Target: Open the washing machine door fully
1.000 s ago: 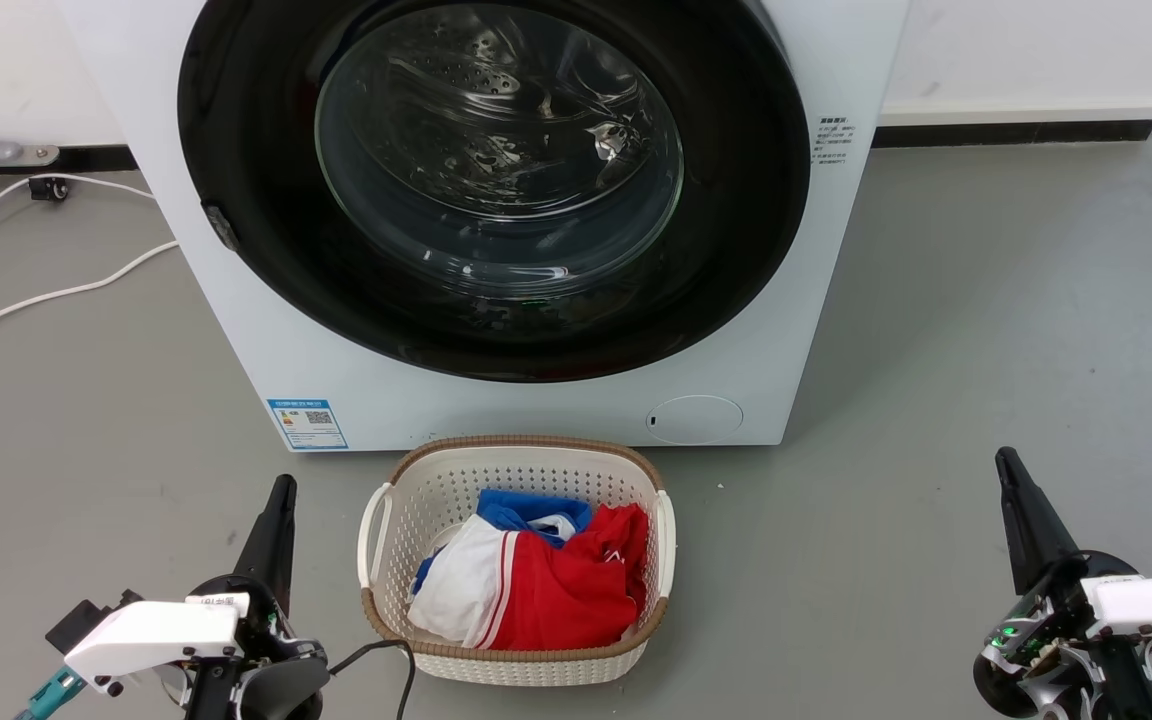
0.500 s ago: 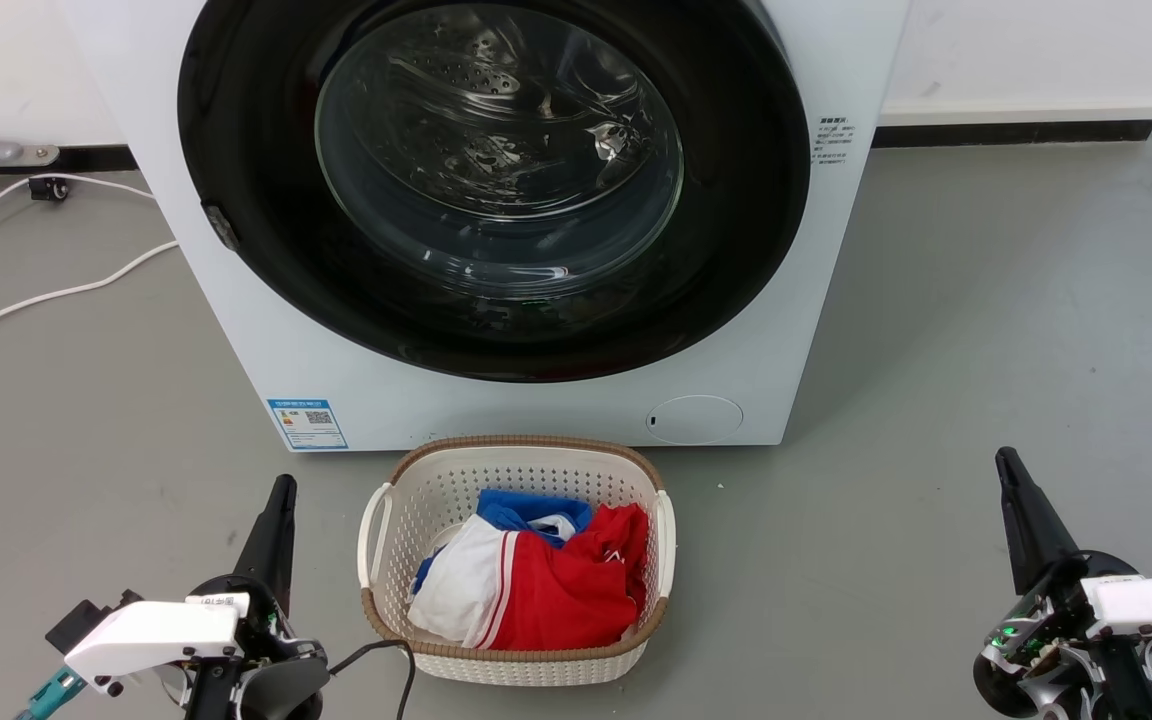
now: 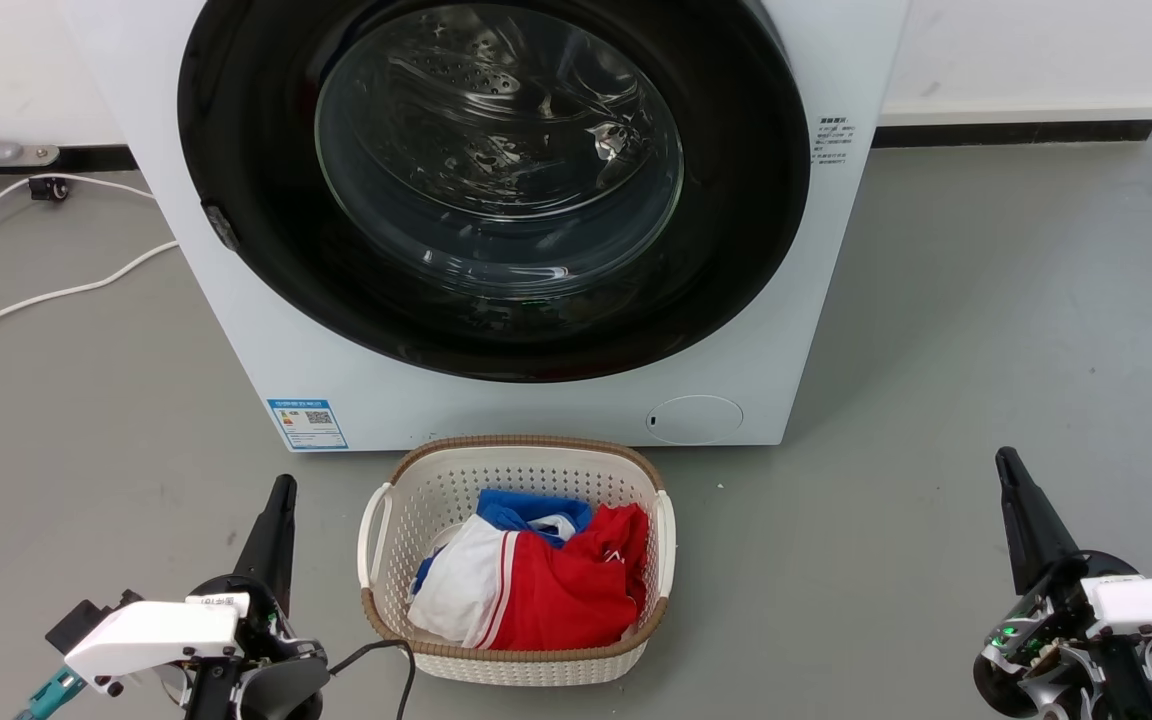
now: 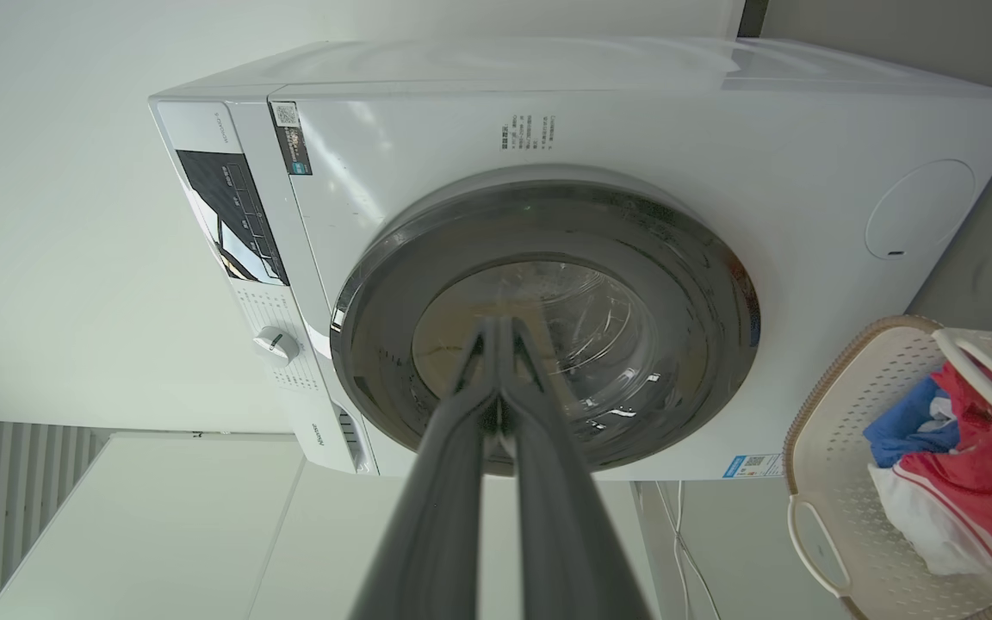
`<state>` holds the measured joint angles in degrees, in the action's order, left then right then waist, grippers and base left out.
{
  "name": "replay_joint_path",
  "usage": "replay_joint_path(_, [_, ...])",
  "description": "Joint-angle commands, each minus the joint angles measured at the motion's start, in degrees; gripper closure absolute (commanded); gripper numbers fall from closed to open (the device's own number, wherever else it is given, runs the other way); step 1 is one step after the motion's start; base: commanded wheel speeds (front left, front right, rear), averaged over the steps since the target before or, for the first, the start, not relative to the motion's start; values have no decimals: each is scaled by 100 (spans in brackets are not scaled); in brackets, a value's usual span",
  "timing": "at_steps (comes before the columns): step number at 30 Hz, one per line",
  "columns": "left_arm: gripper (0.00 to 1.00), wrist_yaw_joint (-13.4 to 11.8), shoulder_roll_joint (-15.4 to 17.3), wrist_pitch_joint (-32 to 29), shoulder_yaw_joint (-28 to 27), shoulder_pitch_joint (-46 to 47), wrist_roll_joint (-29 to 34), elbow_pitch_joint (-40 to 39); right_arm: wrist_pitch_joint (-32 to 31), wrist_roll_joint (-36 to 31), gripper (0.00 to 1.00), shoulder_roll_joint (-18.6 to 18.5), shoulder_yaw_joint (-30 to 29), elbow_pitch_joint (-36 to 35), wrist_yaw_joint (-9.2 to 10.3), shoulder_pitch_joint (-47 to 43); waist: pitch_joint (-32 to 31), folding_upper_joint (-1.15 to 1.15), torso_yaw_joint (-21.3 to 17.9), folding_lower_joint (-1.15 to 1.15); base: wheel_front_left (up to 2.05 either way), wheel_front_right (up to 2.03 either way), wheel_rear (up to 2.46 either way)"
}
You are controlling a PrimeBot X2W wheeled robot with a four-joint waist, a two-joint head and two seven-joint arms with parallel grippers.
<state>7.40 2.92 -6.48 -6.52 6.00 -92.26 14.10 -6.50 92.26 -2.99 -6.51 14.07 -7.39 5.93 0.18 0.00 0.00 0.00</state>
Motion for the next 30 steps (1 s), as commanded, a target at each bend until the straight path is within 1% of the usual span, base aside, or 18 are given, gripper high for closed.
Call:
replay_joint_path(1, [100,17,-4,-17,-16,54,21,3,-6,-18,100,21,-8,6,-19,70,0,0,0,0,0,0,0])
replay_joint_path(21, [100,17,-4,-17,-17,54,21,3,-7,-20,100,23,-9,6,-19,71,0,0,0,0,0,0,0])
replay_joint_path(22, [0,0,-2,2,6,-9,-2,15,0,-2,0,1,0,13,0,-11,0,0,0,0,0,0,0])
replay_joint_path(24, [0,-1,-15,7,19,-78,-2,104,4,-4,0,7,6,102,1,-87,0,0,0,0,0,0,0])
replay_joint_path(30, [0,0,-14,186,210,-84,33,10,160,-99,0,6,105,-34,0,-165,3,0,12,0,0,0,0])
